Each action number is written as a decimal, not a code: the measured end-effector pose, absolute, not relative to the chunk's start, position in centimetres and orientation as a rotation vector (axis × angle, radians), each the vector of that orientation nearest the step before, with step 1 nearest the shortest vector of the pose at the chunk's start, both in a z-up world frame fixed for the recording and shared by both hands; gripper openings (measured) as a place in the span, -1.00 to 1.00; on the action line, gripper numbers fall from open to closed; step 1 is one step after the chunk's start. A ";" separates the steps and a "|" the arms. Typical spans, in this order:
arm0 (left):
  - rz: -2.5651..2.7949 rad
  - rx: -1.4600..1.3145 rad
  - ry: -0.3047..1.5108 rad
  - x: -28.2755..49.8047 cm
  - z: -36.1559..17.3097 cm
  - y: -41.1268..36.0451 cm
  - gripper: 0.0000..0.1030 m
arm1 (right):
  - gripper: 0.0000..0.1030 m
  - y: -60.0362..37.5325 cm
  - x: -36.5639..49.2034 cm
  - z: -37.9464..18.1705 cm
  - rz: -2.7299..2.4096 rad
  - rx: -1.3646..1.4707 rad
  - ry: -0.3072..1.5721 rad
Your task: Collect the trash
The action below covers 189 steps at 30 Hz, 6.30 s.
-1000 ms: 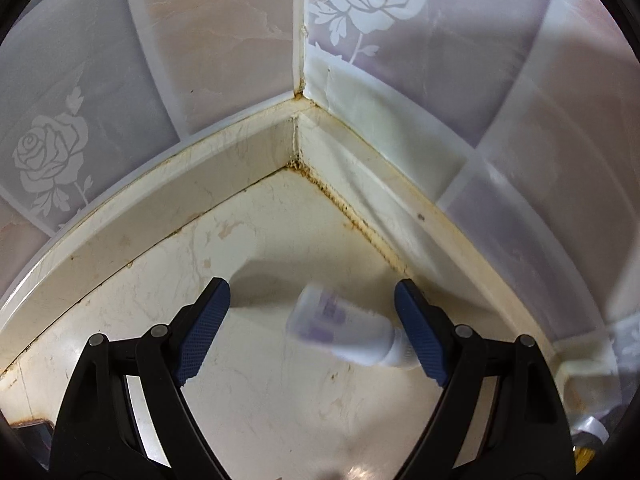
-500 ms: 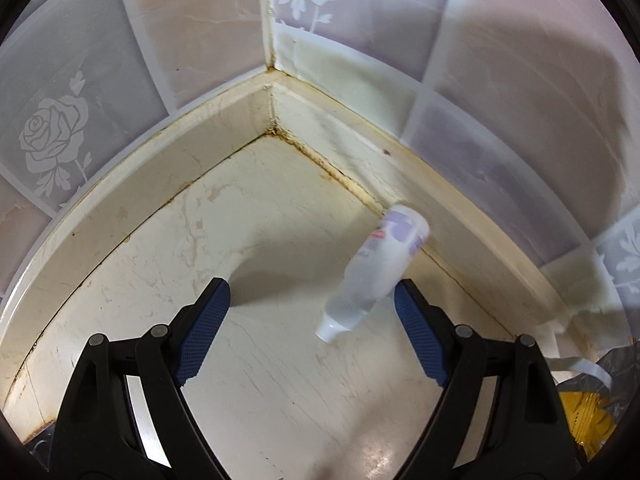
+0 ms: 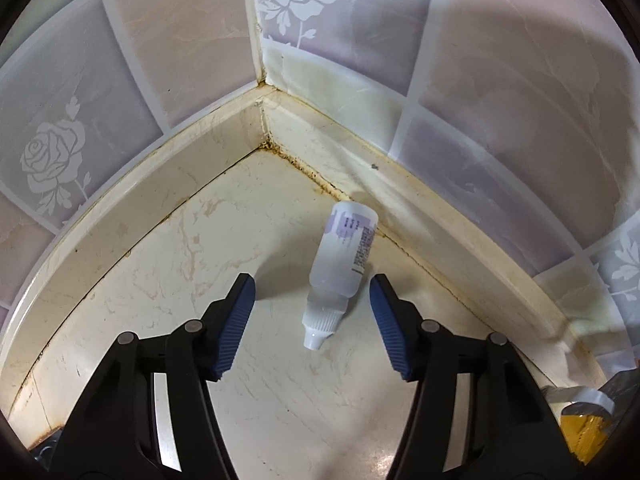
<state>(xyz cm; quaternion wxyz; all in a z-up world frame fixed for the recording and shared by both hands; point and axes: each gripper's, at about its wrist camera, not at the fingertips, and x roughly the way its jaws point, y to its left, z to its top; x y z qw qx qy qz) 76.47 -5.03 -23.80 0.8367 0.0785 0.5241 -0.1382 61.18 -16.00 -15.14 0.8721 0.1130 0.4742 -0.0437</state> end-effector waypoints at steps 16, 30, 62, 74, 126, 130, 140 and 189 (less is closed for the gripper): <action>-0.344 0.181 1.104 74.1 -22.2 -6.8 -0.58 | -0.90 -16.1 61.2 -15.4 -0.108 0.245 0.989; -0.366 0.175 1.098 68.5 -17.5 -1.9 -0.58 | -0.90 -15.4 59.9 -13.6 -0.106 0.253 0.967; -0.226 0.032 1.007 34.8 -4.8 3.0 -0.58 | -0.90 -11.4 33.6 -2.8 0.172 0.125 0.899; -0.096 0.038 1.011 17.4 -7.1 0.6 -0.58 | -0.90 -13.6 16.8 -2.9 0.324 0.082 0.892; -0.262 -0.057 1.512 7.4 -61.0 -2.4 -0.57 | -0.85 -19.7 1.0 -62.5 0.128 0.227 1.496; -0.264 -0.027 1.523 8.2 -63.0 -2.5 -0.39 | -0.62 -18.7 1.8 -65.4 0.121 0.229 1.507; -0.240 -0.030 1.537 8.2 -63.7 -1.5 0.50 | -0.26 -19.1 2.0 -66.5 0.059 0.271 1.511; 0.002 -0.074 1.022 -3.3 -3.8 3.9 0.59 | -0.07 -14.6 -4.2 1.3 0.187 0.149 1.072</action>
